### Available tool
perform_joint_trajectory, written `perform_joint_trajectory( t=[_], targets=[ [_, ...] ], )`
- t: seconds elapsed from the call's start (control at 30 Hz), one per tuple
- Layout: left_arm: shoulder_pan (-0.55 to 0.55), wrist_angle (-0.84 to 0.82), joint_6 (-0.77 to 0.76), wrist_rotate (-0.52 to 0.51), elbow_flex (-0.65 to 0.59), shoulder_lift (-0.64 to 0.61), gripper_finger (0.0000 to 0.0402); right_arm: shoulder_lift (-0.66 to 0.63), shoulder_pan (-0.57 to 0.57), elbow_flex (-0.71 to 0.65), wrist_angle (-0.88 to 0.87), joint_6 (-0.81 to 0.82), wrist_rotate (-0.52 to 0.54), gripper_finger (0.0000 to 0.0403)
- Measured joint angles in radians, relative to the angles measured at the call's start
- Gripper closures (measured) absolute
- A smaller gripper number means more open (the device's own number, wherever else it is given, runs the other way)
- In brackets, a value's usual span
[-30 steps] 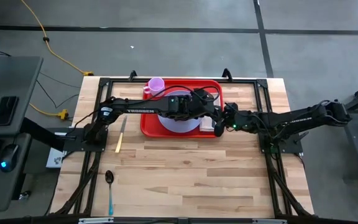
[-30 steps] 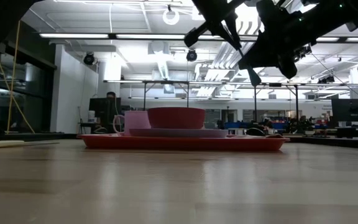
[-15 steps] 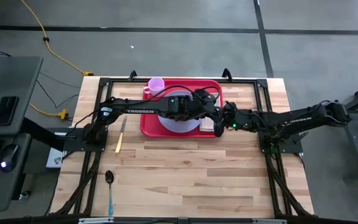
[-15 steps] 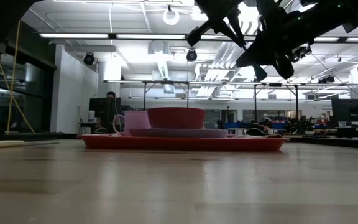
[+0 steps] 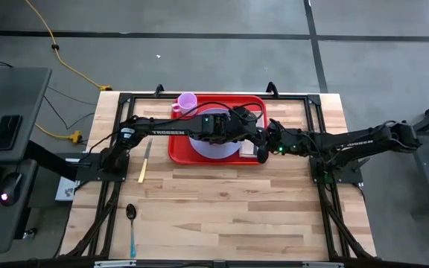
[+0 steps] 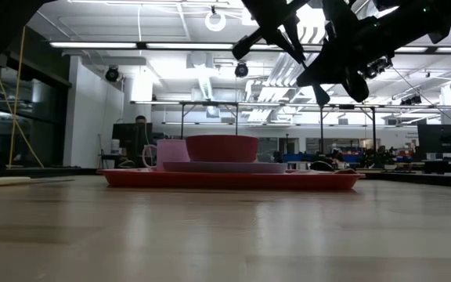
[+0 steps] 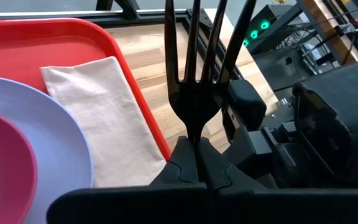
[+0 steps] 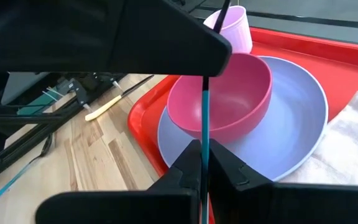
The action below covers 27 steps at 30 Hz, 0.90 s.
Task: Set up tray
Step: Put the blue fork on the brown napkin on the orange serving tray
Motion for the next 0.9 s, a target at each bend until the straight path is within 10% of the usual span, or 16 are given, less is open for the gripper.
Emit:
perform_joint_trajectory(
  t=[0.5, 0.9],
  targets=[
    [0.000, -0.021, 0.001, 0.001, 0.000, 0.000, 0.0392, 0.000, -0.024, 0.000, -0.011, -0.019, -0.060, 0.0398],
    [0.005, -0.026, 0.000, 0.001, 0.000, 0.000, 0.0392, 0.000, -0.045, 0.000, -0.011, -0.056, -0.086, 0.0277]
  ],
)
